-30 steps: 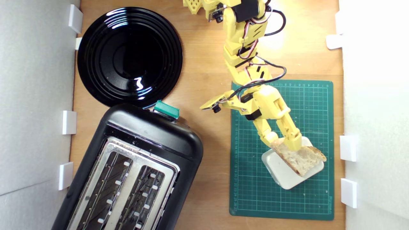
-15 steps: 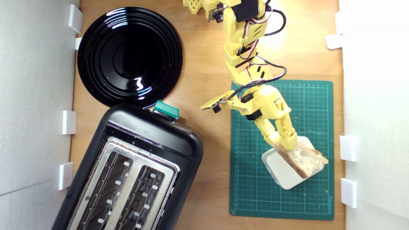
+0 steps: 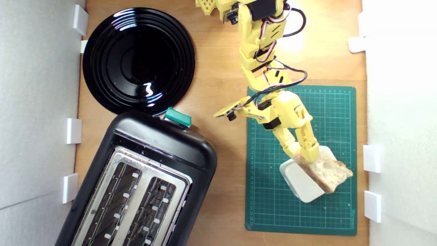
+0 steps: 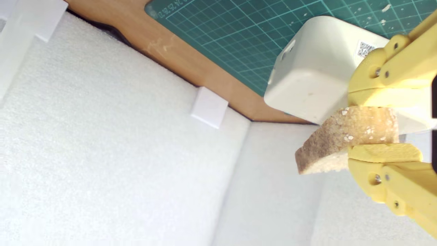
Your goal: Pick bread and place in toaster
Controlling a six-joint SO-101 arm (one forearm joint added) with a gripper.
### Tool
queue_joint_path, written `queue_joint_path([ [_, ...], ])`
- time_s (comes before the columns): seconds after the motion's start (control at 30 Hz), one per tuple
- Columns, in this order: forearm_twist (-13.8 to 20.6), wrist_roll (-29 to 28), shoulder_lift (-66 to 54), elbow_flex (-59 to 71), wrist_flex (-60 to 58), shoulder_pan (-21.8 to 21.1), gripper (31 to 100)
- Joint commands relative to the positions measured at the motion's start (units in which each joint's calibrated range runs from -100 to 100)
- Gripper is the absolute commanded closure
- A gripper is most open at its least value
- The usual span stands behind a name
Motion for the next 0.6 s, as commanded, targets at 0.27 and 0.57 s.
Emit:
queue_joint_path([
  [0.27, -0.89, -6.55, -34.04, -1.88, 33.86, 1.92, 71.7],
  [0.57, -0.99, -6.08, -57.42, -2.33, 55.27, 2.0, 71.7],
])
